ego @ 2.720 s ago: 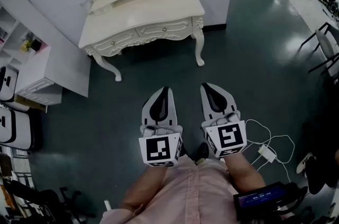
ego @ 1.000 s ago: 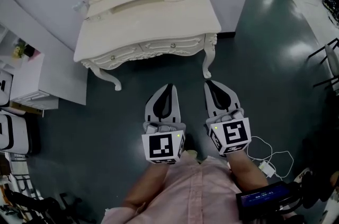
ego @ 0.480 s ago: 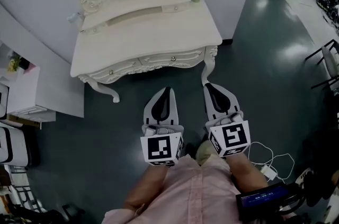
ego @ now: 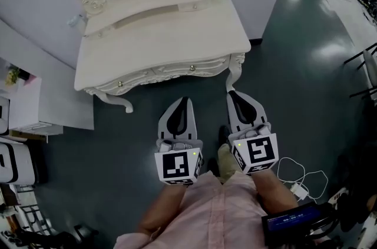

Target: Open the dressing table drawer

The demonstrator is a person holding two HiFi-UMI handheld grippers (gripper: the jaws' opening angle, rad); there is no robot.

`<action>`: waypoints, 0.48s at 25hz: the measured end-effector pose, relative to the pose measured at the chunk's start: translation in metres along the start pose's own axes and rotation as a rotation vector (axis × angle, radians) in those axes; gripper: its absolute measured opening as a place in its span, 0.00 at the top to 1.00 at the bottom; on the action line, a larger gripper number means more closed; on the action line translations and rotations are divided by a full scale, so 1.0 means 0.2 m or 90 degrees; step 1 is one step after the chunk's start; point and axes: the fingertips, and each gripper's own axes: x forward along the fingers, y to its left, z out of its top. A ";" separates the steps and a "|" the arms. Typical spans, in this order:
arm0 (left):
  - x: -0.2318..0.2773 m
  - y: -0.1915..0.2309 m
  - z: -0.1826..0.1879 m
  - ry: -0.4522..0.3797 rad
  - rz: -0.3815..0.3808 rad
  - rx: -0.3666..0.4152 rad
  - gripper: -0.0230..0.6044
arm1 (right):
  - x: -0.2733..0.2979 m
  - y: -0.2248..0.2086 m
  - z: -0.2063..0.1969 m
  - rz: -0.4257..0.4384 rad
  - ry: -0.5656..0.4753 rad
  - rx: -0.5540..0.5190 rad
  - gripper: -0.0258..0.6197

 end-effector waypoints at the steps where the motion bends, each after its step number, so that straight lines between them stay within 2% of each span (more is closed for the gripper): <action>1: 0.04 0.01 0.00 0.003 0.002 0.000 0.93 | 0.04 -0.02 0.00 0.002 0.002 0.002 0.93; 12: 0.47 0.02 0.00 0.039 0.017 0.013 0.93 | 0.38 -0.30 0.03 0.023 0.013 0.020 0.93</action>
